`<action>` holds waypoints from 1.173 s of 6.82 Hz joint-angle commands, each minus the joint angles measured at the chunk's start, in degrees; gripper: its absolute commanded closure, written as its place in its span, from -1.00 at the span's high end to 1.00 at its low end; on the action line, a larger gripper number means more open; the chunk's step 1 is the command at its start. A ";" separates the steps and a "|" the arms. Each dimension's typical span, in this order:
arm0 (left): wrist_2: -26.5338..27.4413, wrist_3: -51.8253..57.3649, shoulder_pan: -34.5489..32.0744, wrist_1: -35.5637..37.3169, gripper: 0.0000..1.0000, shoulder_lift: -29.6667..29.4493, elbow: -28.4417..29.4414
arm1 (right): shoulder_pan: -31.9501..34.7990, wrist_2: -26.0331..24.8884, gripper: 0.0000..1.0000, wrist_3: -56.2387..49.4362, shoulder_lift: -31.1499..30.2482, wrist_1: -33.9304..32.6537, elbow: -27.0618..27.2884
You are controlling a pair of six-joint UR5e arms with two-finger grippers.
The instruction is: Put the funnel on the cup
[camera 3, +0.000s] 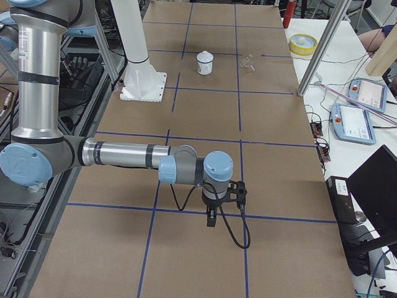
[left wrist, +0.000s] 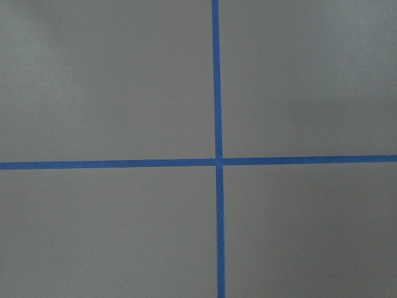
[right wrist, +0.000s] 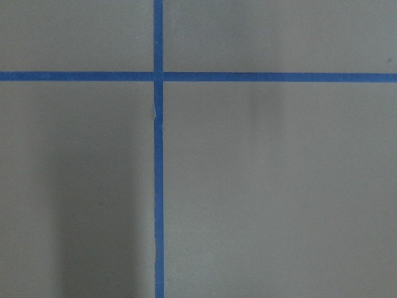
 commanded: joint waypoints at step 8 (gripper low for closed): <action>22.56 -73.57 46.86 20.13 1.00 -25.04 -20.43 | 0.00 0.00 1.00 0.00 0.00 0.00 0.08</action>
